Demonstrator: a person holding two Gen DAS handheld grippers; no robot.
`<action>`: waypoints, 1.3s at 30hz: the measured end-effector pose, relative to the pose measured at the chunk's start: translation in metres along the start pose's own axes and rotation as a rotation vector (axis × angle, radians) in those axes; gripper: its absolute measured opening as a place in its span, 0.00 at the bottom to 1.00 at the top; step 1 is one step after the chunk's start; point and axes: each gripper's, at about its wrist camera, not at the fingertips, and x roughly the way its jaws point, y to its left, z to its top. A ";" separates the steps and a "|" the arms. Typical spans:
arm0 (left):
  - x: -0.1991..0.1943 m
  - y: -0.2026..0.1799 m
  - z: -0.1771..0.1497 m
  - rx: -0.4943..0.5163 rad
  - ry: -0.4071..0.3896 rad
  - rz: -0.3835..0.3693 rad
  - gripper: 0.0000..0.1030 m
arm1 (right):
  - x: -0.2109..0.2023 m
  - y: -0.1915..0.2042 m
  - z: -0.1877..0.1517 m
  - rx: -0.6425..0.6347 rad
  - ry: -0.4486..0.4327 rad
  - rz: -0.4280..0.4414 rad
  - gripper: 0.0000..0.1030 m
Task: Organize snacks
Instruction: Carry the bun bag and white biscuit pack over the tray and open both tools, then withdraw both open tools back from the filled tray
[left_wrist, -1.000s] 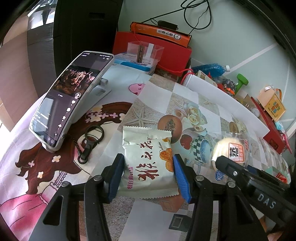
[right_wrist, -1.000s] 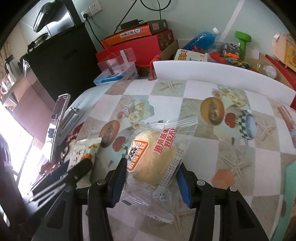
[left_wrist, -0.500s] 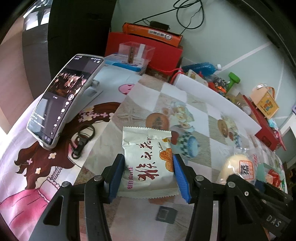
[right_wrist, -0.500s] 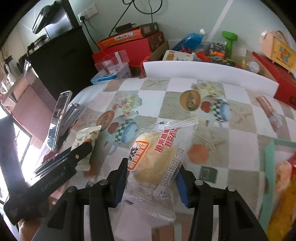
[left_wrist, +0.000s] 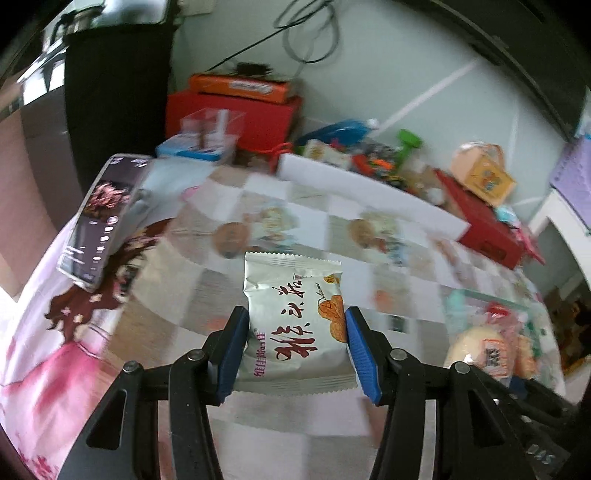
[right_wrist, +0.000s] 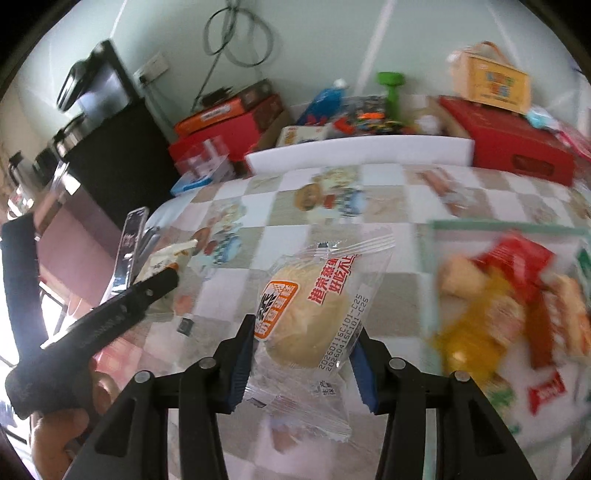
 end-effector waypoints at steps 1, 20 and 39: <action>-0.004 -0.009 -0.002 -0.002 -0.005 -0.018 0.53 | -0.008 -0.010 -0.002 0.017 -0.011 -0.011 0.49; -0.003 -0.222 -0.061 0.392 0.086 -0.287 0.54 | -0.089 -0.189 -0.031 0.344 -0.103 -0.241 0.50; -0.011 -0.167 -0.065 0.259 0.005 -0.006 0.99 | -0.088 -0.179 -0.046 0.263 -0.066 -0.269 1.00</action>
